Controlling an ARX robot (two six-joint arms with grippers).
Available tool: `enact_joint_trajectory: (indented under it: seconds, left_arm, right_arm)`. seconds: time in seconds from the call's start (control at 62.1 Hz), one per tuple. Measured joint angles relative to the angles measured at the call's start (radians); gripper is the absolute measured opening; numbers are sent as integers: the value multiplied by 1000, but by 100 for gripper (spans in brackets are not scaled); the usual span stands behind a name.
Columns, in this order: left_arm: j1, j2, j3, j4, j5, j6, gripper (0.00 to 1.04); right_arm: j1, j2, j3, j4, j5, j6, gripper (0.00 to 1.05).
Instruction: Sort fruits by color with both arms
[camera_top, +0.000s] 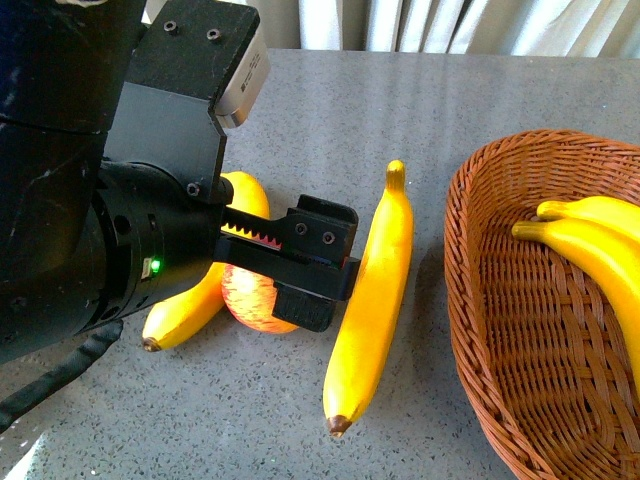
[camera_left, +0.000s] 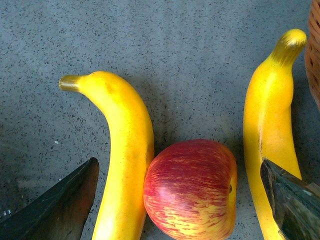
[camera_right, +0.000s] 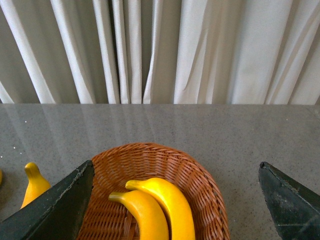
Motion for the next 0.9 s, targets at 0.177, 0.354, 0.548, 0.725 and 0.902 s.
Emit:
enact_joint_trajectory:
  seconds: [0.177, 0.354, 0.548, 0.725, 0.902]
  left_arm:
    - [-4, 22, 3, 5, 8, 3, 96]
    - [-8, 42, 5, 5, 14, 3, 96]
    - [-10, 77, 13, 5, 13, 3, 96]
    - [-6, 105, 22, 5, 10, -3, 96]
    - [-2, 129, 24, 5, 10, -16, 96]
  right_arm:
    - [0, 0, 0, 0, 0, 0, 96]
    - [0, 0, 0, 0, 0, 0, 96]
    - [0, 0, 0, 0, 0, 0, 96]
    - [0, 0, 0, 0, 0, 0, 96]
    - [0, 0, 0, 0, 0, 0, 96]
